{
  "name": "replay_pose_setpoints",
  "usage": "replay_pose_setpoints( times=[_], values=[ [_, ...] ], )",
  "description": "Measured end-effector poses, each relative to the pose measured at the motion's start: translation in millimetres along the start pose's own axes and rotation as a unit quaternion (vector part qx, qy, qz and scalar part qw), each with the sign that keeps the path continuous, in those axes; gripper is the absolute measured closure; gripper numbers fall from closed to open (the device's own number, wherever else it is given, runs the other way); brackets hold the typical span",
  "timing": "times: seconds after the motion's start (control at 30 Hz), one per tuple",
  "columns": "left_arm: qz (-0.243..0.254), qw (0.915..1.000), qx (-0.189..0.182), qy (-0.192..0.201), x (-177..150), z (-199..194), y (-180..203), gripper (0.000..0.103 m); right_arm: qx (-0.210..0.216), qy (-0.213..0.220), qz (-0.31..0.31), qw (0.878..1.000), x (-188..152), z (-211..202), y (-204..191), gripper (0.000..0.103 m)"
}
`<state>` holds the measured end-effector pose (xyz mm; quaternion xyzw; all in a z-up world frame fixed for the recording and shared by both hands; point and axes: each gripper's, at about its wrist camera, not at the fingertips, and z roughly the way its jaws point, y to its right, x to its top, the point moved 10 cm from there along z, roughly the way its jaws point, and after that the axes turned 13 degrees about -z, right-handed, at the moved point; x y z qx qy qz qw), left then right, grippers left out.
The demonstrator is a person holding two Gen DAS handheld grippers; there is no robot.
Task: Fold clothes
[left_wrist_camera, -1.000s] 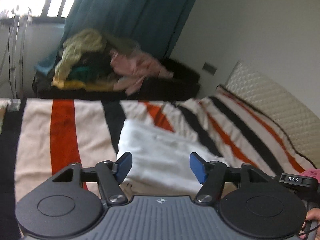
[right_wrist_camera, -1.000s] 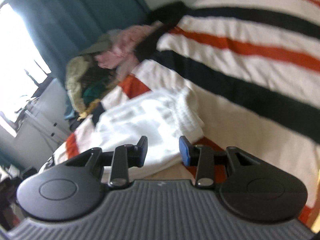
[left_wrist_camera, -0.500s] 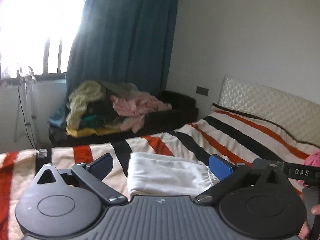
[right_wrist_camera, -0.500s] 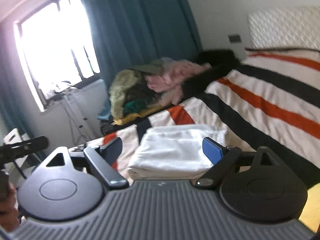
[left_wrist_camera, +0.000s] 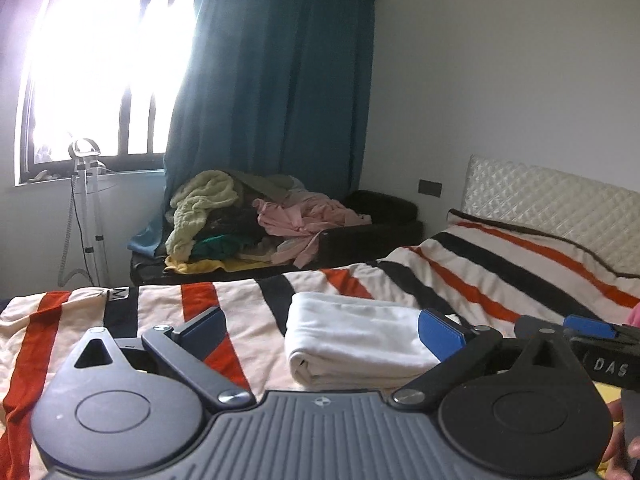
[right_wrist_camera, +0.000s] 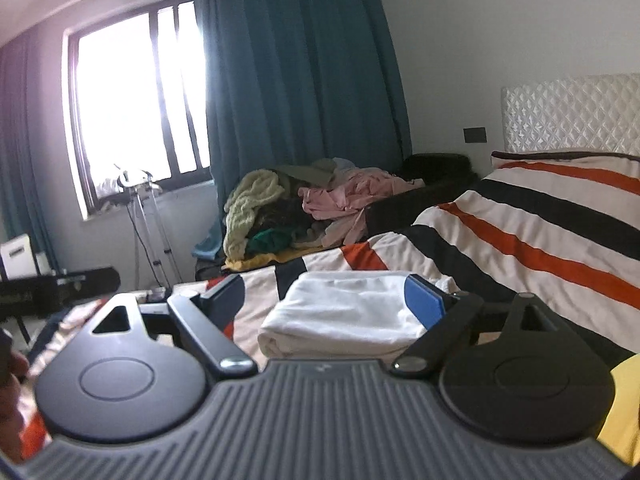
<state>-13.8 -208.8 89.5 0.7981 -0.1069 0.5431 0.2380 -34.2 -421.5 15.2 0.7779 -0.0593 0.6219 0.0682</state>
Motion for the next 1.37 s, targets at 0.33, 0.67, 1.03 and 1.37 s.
replay_pose_setpoints(
  times=[0.33, 0.67, 1.03, 1.37],
  values=[
    [0.024, 0.9995, 0.018, 0.007, -24.5, 13.5, -21.0, 0.0, -0.033, -0.024, -0.02, 0.999, -43.3, 18.5, -8.6, 0.015],
    [0.016, 0.9995, 0.025, -0.008, -53.1, 32.0, -33.2, 0.0, -0.056, -0.051, -0.037, 0.996, -58.0, 35.9, -16.3, 0.015],
    [0.011, 0.9992, 0.034, -0.016, -59.8, 40.8, -39.2, 0.0, -0.049, -0.057, -0.054, 0.996, -57.8, 39.7, -21.9, 0.015],
    [0.008, 0.9991, 0.036, -0.018, -60.7, 38.1, -40.7, 0.0, -0.043, -0.061, -0.041, 0.996, -58.4, 41.7, -19.3, 0.015]
  ],
)
